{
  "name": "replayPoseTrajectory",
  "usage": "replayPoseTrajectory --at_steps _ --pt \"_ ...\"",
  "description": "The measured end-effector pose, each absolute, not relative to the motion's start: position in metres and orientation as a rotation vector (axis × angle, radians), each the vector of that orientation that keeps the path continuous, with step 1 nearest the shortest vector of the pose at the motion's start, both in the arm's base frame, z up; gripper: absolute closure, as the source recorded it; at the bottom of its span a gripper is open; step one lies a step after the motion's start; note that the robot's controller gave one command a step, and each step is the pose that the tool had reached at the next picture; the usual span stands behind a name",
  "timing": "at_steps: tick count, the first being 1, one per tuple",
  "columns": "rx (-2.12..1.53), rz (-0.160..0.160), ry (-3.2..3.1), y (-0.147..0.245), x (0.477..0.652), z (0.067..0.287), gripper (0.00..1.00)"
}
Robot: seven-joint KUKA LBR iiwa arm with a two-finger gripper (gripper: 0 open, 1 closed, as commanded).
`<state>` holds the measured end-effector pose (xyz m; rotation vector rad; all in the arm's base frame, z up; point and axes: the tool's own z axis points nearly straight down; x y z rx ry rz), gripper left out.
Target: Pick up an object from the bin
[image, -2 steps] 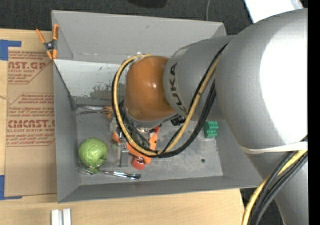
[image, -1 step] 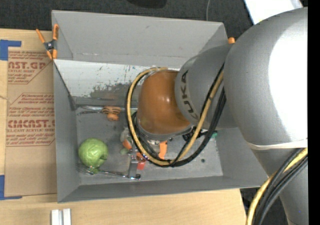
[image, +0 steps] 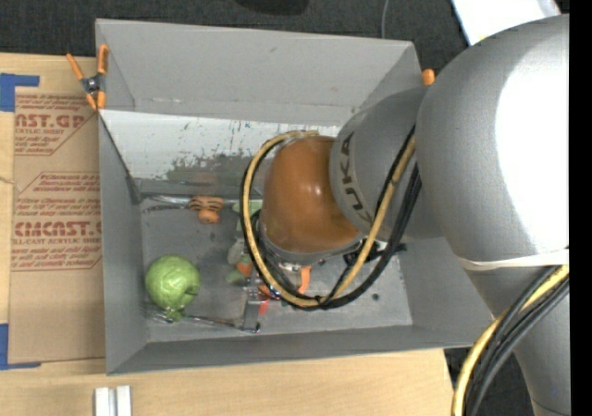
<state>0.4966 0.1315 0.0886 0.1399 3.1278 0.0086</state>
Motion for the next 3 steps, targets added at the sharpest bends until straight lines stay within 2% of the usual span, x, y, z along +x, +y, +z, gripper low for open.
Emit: replayPoseTrajectory --at_steps 1,2,3 --pt "0.119 0.007 3.13 0.114 0.506 0.134 0.0" --pt "0.065 0.005 3.136 0.142 0.505 0.152 0.0" --pt "0.039 0.007 3.132 0.137 0.5 0.112 0.0"
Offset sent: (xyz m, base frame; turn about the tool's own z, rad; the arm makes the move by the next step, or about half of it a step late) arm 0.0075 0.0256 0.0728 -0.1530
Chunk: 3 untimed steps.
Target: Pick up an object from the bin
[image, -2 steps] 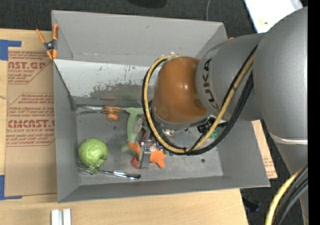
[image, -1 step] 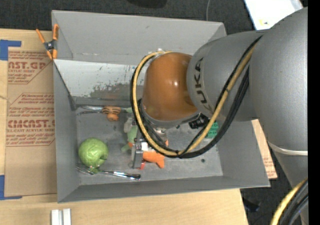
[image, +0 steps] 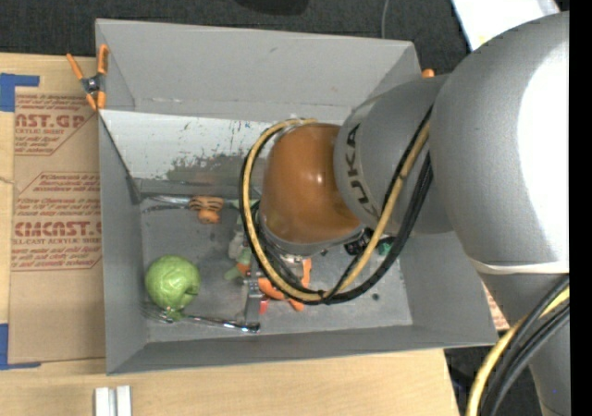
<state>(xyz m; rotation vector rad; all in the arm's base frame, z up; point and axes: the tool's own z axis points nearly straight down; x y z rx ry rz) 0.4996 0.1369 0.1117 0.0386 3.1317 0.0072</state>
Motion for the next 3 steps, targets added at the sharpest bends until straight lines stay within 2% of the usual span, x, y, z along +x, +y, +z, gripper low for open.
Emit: replayPoseTrajectory --at_steps 1,2,3 --pt "0.397 0.009 3.111 0.127 0.486 0.129 0.0" --pt "0.223 0.008 3.126 0.052 0.506 0.13 0.0" --pt "0.276 0.008 3.121 0.019 0.506 0.134 0.0"
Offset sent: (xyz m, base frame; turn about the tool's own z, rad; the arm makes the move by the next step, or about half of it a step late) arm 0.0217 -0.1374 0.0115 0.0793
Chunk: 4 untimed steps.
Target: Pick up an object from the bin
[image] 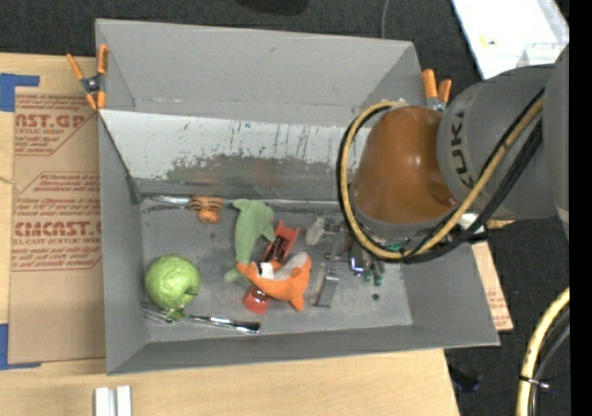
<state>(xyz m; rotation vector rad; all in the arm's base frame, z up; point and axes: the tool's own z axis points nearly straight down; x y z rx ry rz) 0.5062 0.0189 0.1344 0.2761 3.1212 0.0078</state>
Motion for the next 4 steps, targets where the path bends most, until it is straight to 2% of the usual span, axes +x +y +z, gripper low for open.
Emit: replayPoseTrajectory --at_steps 1,2,3,4 --pt "0.253 0.008 3.123 0.046 0.506 0.1 0.0" --pt "-0.063 0.008 3.102 0.068 0.51 0.075 1.0" --pt "-0.063 0.008 3.103 0.068 0.51 0.075 1.0" --pt "-0.064 0.008 3.119 0.083 0.513 0.148 1.0"
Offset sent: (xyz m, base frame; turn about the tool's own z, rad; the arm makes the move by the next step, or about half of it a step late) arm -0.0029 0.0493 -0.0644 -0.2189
